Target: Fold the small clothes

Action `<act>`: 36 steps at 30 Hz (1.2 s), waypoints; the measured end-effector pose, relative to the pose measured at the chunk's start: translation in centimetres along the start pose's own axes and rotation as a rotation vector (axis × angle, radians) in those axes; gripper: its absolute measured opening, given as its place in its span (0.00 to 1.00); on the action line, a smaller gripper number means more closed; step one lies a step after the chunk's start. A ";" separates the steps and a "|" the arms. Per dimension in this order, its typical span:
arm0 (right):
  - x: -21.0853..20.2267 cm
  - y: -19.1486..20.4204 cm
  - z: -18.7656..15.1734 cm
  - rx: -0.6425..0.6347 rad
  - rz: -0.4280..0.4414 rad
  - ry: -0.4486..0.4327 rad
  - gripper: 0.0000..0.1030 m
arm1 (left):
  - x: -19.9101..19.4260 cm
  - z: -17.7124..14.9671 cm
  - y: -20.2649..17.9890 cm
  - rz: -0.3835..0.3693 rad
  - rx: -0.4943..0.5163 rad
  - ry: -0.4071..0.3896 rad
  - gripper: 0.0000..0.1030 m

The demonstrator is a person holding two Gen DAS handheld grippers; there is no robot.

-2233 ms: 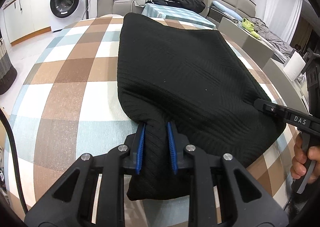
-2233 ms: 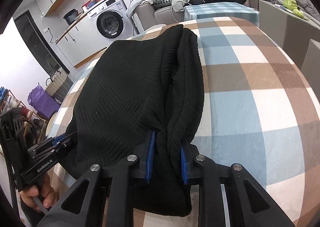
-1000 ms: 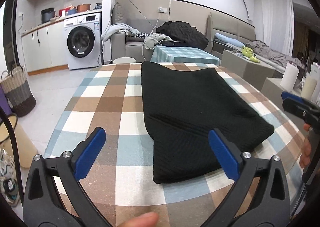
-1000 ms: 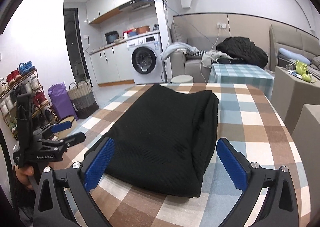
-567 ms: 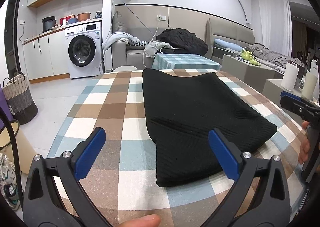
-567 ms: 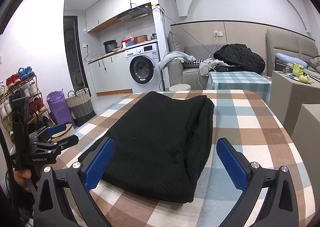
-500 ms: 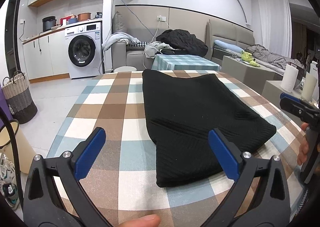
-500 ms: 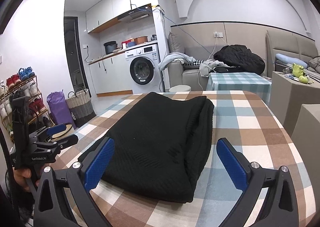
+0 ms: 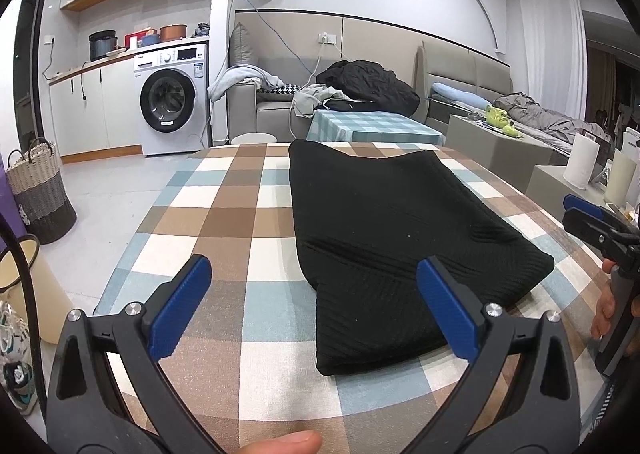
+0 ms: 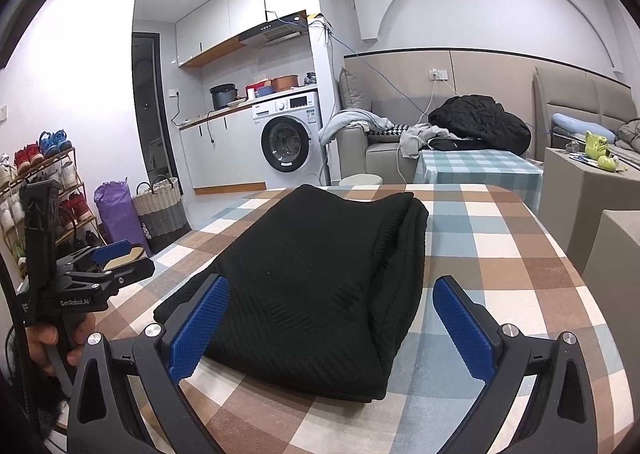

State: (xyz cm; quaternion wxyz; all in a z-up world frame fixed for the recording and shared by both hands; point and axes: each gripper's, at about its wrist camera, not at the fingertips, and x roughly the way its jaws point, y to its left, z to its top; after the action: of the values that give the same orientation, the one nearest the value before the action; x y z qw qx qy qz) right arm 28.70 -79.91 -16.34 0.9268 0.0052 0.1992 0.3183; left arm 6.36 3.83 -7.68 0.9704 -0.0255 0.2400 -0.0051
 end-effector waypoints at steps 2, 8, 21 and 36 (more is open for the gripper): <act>0.0 0.0 -0.1 -0.001 -0.001 -0.001 1.00 | -0.1 0.0 0.1 -0.006 -0.001 -0.001 0.99; 0.0 0.0 -0.1 -0.006 0.000 -0.003 1.00 | -0.1 0.0 0.0 -0.005 0.002 -0.008 0.99; -0.4 0.3 0.0 -0.039 -0.004 -0.019 1.00 | -0.2 0.0 0.0 -0.005 0.004 -0.011 0.99; -0.3 0.2 0.1 -0.038 -0.003 -0.017 1.00 | -0.1 0.0 0.0 -0.006 0.005 -0.012 0.99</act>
State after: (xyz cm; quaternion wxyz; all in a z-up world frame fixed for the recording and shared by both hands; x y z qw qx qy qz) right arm 28.42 -79.93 -16.14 0.9288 -0.0100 0.1854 0.3207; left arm 6.25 3.86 -7.65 0.9719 -0.0237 0.2340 -0.0086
